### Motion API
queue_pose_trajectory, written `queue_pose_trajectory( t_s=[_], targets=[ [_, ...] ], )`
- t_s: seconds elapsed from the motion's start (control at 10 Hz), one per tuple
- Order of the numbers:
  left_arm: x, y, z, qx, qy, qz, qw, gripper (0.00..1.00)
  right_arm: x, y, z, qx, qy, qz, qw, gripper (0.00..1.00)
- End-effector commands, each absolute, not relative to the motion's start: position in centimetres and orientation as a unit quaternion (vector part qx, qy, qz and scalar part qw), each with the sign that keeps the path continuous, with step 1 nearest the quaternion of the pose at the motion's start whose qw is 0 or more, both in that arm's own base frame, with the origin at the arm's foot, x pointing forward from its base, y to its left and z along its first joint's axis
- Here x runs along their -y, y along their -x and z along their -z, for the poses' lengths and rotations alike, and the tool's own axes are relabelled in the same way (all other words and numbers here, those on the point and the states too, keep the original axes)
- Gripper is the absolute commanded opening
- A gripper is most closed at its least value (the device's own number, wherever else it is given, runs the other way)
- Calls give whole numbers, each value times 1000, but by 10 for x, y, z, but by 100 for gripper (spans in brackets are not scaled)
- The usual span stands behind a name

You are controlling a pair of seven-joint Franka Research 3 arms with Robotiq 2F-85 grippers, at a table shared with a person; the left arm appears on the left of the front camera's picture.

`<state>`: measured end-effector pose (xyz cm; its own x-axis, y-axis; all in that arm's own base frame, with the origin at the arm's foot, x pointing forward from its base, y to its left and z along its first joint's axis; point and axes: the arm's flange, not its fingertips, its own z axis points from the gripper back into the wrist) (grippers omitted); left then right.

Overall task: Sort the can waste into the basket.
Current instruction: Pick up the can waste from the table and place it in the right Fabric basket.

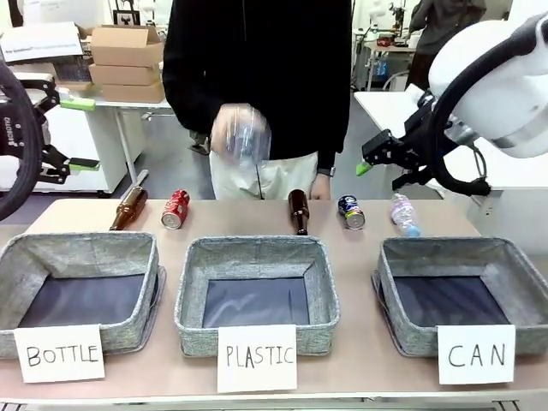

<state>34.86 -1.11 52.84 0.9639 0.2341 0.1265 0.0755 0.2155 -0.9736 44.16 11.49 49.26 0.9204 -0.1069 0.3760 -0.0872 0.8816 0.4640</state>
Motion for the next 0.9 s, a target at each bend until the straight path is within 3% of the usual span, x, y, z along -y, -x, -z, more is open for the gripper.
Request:
queue_pose_trajectory(
  t_s=[0.0, 0.2, 0.4, 0.8],
  targets=[
    [11, -350, -529, 127, 627, -41, 768, 100, -121, -490, -468, 173, -161, 31, 971, 100],
    [11, -350, -529, 127, 627, -41, 768, 100, -135, -571, -449, 143, -58, 57, 986, 100],
    [11, -350, -529, 127, 627, -41, 768, 100, -139, -636, -417, 96, -31, 45, 994, 100],
    [11, -350, -529, 127, 627, -41, 768, 100, -150, -677, -356, 34, -38, 21, 998, 100]
  ],
)
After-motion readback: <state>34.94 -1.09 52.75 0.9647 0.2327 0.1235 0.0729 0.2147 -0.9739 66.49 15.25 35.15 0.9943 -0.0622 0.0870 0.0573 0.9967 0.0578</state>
